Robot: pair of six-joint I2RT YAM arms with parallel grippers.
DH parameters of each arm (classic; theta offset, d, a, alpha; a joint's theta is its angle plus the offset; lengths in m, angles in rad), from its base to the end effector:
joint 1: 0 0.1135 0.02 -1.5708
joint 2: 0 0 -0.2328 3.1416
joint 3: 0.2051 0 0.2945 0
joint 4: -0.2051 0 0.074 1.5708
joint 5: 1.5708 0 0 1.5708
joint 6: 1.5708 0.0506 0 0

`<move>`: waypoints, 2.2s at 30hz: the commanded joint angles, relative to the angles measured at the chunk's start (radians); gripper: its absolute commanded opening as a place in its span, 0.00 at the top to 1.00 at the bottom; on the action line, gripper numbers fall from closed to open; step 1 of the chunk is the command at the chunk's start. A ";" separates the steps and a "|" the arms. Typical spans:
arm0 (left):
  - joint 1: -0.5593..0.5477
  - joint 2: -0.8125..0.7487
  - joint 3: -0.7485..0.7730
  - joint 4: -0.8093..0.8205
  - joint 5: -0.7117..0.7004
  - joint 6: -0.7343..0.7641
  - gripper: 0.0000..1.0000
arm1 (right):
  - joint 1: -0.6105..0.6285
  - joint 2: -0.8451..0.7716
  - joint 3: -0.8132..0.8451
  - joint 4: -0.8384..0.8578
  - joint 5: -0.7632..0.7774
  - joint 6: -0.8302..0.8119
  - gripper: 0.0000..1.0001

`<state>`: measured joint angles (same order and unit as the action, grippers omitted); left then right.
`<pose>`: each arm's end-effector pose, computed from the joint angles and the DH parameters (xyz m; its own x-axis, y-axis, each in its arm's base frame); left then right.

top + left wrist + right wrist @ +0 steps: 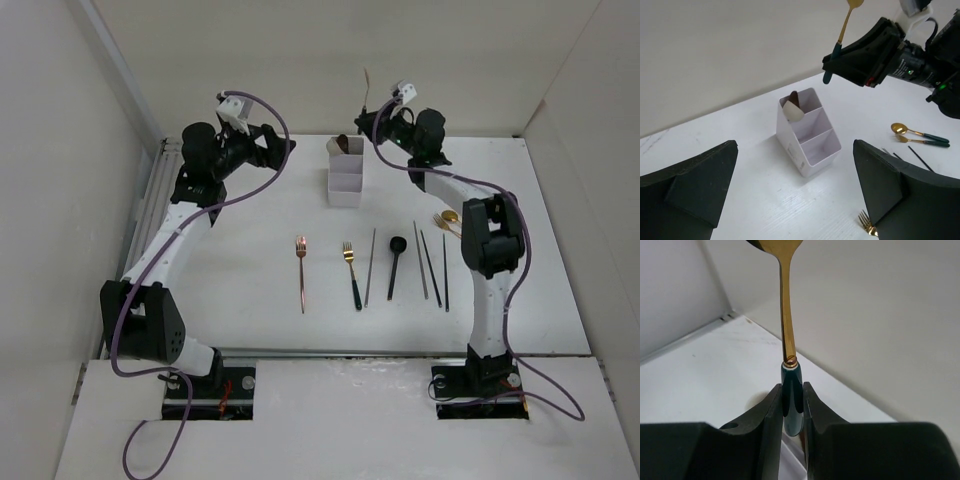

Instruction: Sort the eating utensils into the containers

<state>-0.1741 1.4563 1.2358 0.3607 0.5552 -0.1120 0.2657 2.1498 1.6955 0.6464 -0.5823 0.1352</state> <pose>0.3930 -0.0962 0.3566 0.0629 -0.1075 -0.9922 0.6725 0.7391 -0.0375 0.5204 0.1705 0.2579 0.0828 0.1392 -0.9868 -0.7583 0.6513 0.0283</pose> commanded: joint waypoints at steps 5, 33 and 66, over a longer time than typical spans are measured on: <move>0.004 -0.030 -0.006 -0.043 -0.061 0.037 0.00 | -0.006 0.117 0.085 0.130 0.006 0.007 1.00; 0.004 -0.011 -0.006 -0.062 -0.083 0.037 0.00 | -0.006 0.144 -0.014 0.148 0.006 -0.066 0.64; -0.228 0.167 0.025 -0.916 -0.226 0.639 0.00 | 0.191 -0.588 -0.362 -0.556 0.884 -0.336 0.00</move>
<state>-0.4046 1.6932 1.2858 -0.4911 0.2810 0.5377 0.4038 1.6127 1.3300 0.0940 0.0902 -0.1890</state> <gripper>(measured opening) 0.997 0.995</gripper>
